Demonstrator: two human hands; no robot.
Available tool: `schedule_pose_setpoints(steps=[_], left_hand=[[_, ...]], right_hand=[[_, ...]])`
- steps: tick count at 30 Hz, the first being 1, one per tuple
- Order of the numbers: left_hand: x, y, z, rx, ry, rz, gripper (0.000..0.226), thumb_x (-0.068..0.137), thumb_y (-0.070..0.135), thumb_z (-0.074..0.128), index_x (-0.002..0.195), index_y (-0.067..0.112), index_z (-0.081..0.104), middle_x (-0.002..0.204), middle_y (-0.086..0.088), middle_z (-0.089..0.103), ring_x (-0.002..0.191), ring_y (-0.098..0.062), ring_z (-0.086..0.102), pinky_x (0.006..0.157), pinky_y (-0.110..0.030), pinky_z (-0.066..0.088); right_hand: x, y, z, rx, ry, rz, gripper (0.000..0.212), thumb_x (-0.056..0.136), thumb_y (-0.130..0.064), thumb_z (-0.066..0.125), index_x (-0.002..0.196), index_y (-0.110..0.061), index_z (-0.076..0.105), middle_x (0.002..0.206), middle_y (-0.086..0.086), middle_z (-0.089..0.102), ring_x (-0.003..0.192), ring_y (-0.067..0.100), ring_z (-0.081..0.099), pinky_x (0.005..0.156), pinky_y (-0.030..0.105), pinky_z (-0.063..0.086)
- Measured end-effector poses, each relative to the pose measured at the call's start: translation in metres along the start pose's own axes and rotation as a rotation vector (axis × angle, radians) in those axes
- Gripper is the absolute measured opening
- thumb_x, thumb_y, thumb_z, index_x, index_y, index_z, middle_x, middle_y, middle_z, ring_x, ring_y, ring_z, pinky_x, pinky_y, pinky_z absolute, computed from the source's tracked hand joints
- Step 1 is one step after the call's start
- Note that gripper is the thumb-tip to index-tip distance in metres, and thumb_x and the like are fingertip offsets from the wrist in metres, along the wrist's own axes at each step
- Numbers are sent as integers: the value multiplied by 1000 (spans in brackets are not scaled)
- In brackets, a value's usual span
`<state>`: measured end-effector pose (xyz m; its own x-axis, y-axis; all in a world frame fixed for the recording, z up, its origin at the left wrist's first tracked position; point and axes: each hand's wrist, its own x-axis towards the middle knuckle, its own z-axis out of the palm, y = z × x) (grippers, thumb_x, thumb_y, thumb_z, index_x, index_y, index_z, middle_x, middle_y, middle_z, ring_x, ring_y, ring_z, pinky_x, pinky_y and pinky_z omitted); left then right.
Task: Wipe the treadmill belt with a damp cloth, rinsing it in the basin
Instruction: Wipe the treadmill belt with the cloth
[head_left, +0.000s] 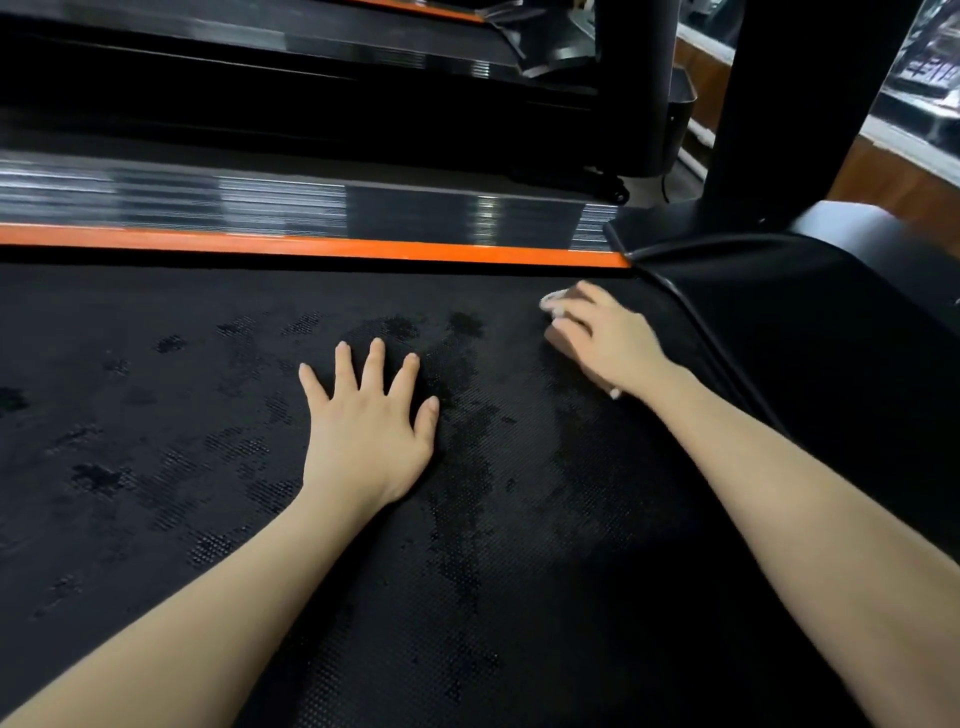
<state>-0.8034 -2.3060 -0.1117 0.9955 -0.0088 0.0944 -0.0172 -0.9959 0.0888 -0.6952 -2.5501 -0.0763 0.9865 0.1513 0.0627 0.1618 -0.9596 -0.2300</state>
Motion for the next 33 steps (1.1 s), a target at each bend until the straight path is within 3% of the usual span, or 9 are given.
schedule_pose_setpoints(steps=[4,9,11,14,19,23,26,30,33], left_hand=[[0,2,1,12,19,-1,81,81,57,-6,148,25,25,156,-12,21,142,-40,11,109,-63,9],[0,2,1,13,32,-6,78,83,56,-1,146,23,32,153,-14,28,141,-42,16,107,-65,11],[0,2,2,19,24,-9,80,82,56,-4,147,24,28,154,-13,25,142,-41,13,108,-64,10],[0,2,2,18,28,-12,82,80,57,-7,148,25,26,155,-12,22,142,-40,12,108,-64,9],[0,-2,2,-26,29,1,82,79,59,-5,147,28,27,156,-9,22,143,-38,11,110,-61,7],[-1,-3,3,-25,36,10,80,81,59,-3,147,27,29,155,-10,24,143,-38,12,110,-61,8],[0,0,2,-15,38,2,79,82,57,0,146,23,33,153,-14,27,141,-42,15,108,-65,9],[1,2,2,-2,19,-6,84,78,57,-8,148,25,24,156,-12,20,143,-40,9,109,-63,7],[0,-2,2,-8,22,4,84,77,59,-8,149,28,22,157,-10,18,143,-38,8,110,-62,7]], right_hand=[[31,-10,13,65,106,251,37,100,-41,34,129,-29,54,154,2,27,140,31,27,113,58,9],[44,-20,20,63,131,246,45,94,-56,37,136,-40,44,149,3,35,136,33,32,110,58,19],[47,-34,24,89,138,252,40,93,-53,41,129,-39,51,143,4,39,130,34,39,108,52,27],[48,-82,36,52,115,119,33,92,-51,46,115,-34,63,132,4,43,115,31,49,100,46,37],[38,-86,36,1,31,-129,34,92,-48,49,122,-35,59,153,6,26,132,32,36,110,50,25],[49,-28,23,10,178,136,25,95,-37,45,114,-35,62,136,4,41,116,32,50,106,47,29],[57,-17,22,-1,189,287,31,97,-36,42,124,-31,57,140,7,38,118,34,48,107,50,28],[48,-67,32,-3,173,102,33,98,-37,40,127,-31,56,139,3,41,110,30,54,107,43,28],[35,-81,31,-27,63,-110,32,100,-29,41,129,-30,55,153,6,27,127,35,39,108,42,26]])
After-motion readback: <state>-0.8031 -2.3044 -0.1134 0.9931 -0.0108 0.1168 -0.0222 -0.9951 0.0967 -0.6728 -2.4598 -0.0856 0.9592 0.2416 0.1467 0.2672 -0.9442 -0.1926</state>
